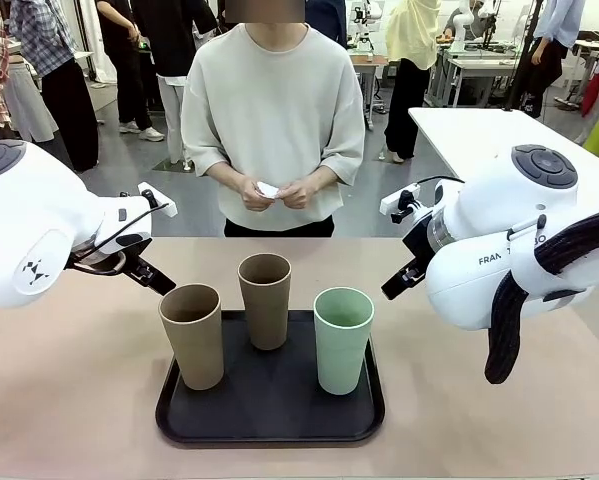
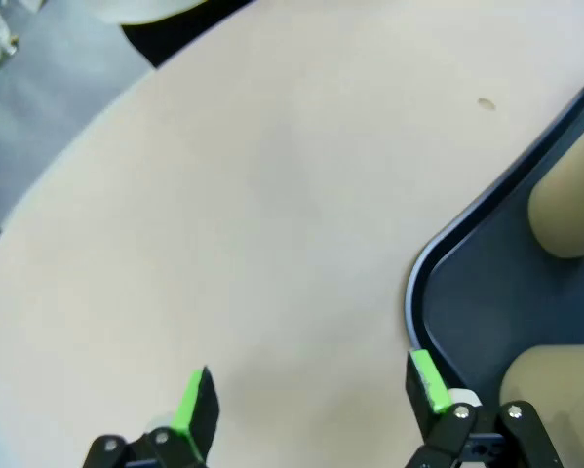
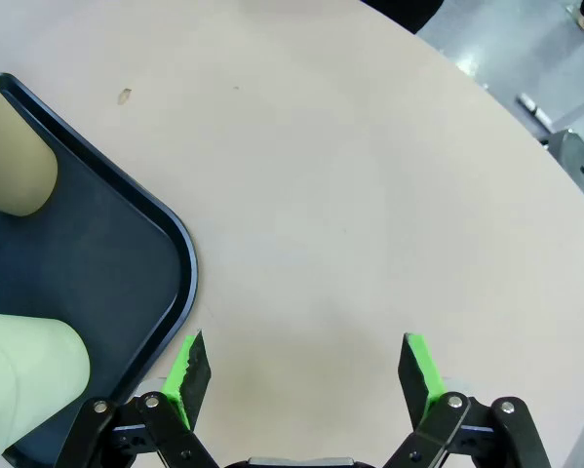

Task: Place coasters on the table and set cups on them.
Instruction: Pick up one Reusable plastic cup and place it on a coaster set by the human.

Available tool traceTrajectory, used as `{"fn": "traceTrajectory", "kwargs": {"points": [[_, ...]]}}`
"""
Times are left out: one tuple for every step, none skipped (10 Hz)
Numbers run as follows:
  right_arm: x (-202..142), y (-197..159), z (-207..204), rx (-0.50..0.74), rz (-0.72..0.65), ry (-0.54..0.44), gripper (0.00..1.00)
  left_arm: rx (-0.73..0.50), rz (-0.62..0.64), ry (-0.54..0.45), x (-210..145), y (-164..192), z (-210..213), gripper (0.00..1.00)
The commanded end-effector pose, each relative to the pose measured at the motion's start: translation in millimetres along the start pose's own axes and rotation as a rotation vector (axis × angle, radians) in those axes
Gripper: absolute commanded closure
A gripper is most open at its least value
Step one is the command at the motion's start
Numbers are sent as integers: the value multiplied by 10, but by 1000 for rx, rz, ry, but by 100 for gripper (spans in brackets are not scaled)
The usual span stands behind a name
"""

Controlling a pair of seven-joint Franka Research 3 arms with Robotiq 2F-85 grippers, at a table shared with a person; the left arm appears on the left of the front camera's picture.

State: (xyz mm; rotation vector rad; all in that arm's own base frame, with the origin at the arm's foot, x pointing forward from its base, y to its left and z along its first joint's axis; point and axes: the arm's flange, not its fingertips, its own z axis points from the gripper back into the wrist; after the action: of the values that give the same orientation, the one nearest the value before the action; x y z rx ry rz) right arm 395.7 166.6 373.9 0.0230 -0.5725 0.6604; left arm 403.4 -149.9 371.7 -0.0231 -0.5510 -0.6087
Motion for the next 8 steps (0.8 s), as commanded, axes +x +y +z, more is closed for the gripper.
{"fn": "traceTrajectory", "kwargs": {"points": [[0, 1, 0, 0, 0, 0, 0, 0, 0, 0, 0, 0, 0, 0], [0, 1, 0, 0, 0, 0, 0, 0, 0, 0, 0, 0, 0, 0], [0, 1, 0, 0, 0, 0, 0, 0, 0, 0, 0, 0, 0, 0], [0, 1, 0, 0, 0, 0, 0, 0, 0, 0, 0, 0, 0, 0], [0, 1, 0, 0, 0, 0, 0, 0, 0, 0, 0, 0, 0, 0], [0, 0, 0, 0, 0, 0, 0, 0, 0, 0, 0, 0, 0, 0], [-28, 10, 213, 18, -1, 41, 0, 47, 49, 68, -54, 98, 161, 0], [-70, 69, 527, -4, 32, 31, 0, 94, 12, 81, -155, 162, 512, 0]]}}
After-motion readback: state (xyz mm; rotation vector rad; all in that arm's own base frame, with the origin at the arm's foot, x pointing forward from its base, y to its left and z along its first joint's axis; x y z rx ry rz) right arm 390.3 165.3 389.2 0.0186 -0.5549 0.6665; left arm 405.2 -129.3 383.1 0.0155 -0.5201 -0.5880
